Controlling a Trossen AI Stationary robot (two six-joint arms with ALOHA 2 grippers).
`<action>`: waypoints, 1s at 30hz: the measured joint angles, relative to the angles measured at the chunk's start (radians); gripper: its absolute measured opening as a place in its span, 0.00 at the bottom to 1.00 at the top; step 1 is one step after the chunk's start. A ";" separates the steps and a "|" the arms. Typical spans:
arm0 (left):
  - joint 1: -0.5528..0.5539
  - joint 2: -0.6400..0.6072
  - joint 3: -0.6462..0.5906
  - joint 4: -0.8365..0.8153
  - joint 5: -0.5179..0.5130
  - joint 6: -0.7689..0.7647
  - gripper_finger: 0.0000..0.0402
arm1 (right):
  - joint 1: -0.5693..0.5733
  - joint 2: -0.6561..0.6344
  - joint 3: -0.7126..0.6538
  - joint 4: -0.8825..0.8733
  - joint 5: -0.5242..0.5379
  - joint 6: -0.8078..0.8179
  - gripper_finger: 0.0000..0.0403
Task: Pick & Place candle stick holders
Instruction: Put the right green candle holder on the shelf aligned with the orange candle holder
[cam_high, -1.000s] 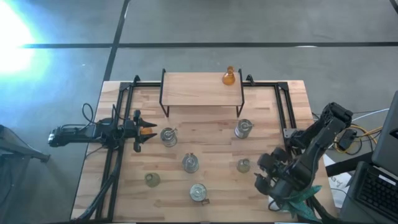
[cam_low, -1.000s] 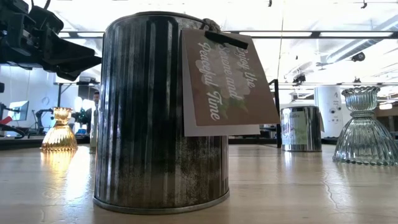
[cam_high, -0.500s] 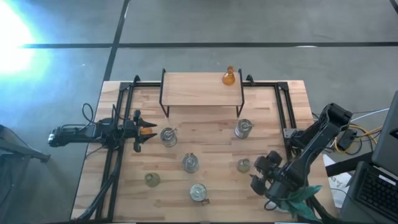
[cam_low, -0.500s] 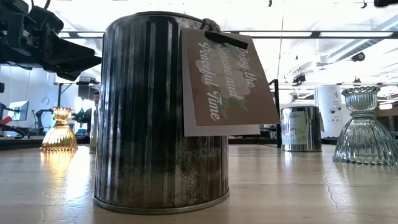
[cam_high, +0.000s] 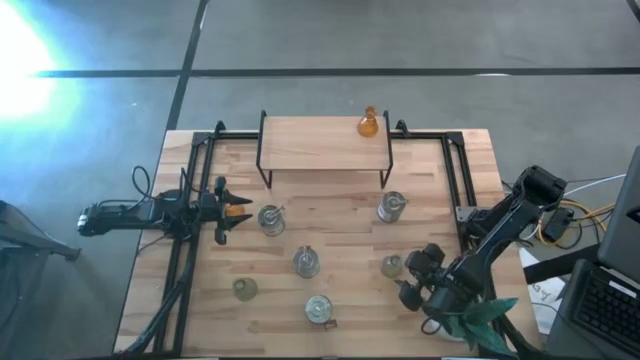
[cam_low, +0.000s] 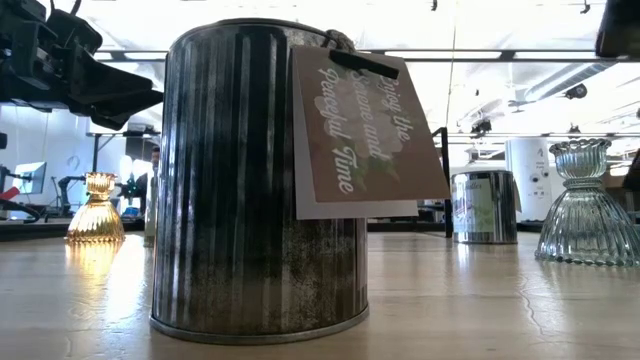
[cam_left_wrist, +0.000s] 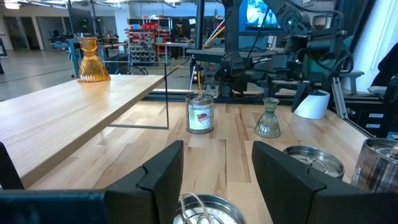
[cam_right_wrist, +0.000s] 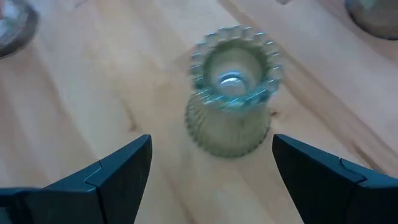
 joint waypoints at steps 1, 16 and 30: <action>0.000 0.000 0.000 0.000 0.000 0.000 0.49 | -0.006 0.000 -0.009 0.008 0.011 0.000 0.81; 0.000 0.000 0.000 0.000 0.000 0.000 0.49 | -0.104 0.001 -0.041 0.174 0.039 -0.133 0.75; 0.000 0.000 0.000 0.000 0.000 0.000 0.49 | -0.158 0.001 -0.149 0.336 0.037 -0.166 0.53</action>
